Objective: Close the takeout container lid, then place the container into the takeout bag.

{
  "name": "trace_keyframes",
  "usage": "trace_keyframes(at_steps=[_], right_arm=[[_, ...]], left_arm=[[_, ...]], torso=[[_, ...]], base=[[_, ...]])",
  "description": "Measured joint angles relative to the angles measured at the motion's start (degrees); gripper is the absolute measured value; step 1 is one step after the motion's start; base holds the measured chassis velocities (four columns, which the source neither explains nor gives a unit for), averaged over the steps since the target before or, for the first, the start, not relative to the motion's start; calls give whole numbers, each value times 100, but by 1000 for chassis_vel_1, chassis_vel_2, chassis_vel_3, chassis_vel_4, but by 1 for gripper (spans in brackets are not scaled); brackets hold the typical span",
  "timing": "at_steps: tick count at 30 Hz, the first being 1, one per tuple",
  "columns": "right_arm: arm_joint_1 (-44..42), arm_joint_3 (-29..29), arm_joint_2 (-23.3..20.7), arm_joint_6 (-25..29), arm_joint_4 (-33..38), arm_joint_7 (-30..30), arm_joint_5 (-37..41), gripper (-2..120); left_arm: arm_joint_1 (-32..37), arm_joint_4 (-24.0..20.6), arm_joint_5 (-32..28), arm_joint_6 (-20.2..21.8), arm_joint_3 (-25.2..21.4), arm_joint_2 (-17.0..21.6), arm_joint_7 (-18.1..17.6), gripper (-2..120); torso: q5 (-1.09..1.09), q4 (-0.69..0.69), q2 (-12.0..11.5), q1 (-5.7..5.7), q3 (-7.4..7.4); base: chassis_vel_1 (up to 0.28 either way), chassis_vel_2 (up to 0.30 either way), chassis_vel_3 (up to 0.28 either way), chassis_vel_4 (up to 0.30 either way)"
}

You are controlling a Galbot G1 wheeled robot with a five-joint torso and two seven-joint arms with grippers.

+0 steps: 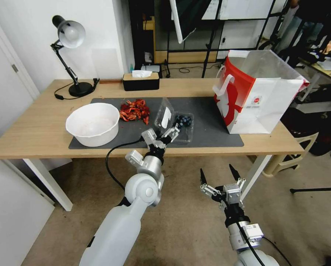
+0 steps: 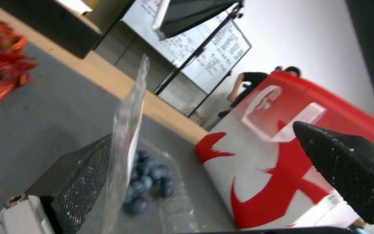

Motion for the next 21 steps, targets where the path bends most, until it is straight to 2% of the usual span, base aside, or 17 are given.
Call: trace_keyframes(at_steps=[8, 13, 18, 21], right_arm=[[-2, 0, 4, 0, 32, 2, -10, 100], [-12, 18, 4, -5, 63, 10, -14, 100], [-42, 48, -1, -7, 93, 20, -14, 100], [-100, 60, -3, 4, 107, 27, -13, 100]], left_arm=[[-123, 30, -156, 84, 112, 25, 378, 100], [-306, 188, -341, 248, 362, -25, 588, 100], [-429, 318, -562, 379, 495, -92, 629, 100], [-519, 440, -908, 509, 572, -149, 628, 100]], torso=[[0, 0, 0, -1, 0], [1, 0, 0, -1, 0], [1, -1, 0, -1, 0], [0, 0, 0, -1, 0]], base=[[0, 0, 0, 0], [0, 0, 0, 0], [0, 0, 0, 0], [0, 0, 0, 0]])
